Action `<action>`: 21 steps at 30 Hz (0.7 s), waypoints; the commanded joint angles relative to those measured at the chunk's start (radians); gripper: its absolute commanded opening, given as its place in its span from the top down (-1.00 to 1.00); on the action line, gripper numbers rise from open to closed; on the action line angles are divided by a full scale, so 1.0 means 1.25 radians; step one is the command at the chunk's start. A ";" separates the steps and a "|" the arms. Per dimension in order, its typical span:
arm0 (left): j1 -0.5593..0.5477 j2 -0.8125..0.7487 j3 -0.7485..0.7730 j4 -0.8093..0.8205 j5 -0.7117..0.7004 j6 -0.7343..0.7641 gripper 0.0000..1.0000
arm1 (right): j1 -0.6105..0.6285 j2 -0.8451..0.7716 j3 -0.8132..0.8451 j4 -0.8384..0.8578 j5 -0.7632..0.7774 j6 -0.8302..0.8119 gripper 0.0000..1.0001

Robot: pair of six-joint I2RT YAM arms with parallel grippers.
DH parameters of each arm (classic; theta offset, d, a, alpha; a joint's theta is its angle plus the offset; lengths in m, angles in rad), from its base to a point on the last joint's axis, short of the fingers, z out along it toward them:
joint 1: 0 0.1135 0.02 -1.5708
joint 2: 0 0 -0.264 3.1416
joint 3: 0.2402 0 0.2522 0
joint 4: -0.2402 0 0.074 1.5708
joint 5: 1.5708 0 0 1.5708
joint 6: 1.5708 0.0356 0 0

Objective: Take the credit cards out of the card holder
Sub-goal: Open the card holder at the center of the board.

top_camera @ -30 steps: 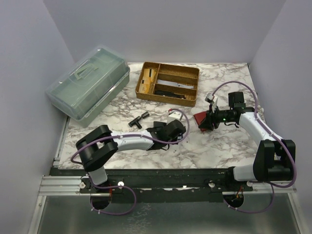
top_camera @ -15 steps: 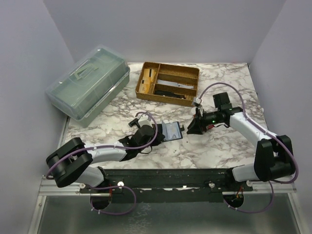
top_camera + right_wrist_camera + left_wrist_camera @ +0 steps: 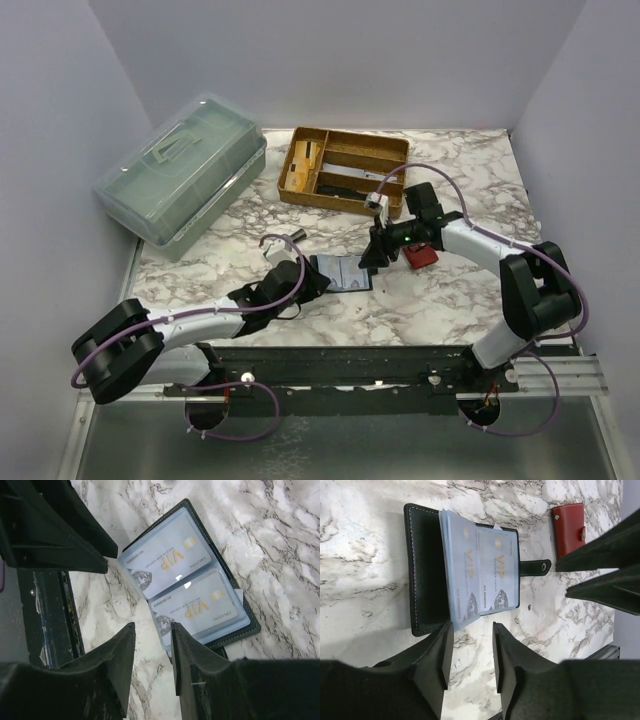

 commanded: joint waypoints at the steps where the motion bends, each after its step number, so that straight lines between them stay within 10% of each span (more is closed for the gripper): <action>1: 0.011 -0.035 0.011 -0.029 0.001 0.025 0.13 | 0.032 0.057 0.030 0.047 0.012 0.068 0.20; 21: 0.134 0.017 0.039 0.014 0.258 0.135 -0.18 | 0.041 0.141 0.007 0.113 0.008 0.185 0.18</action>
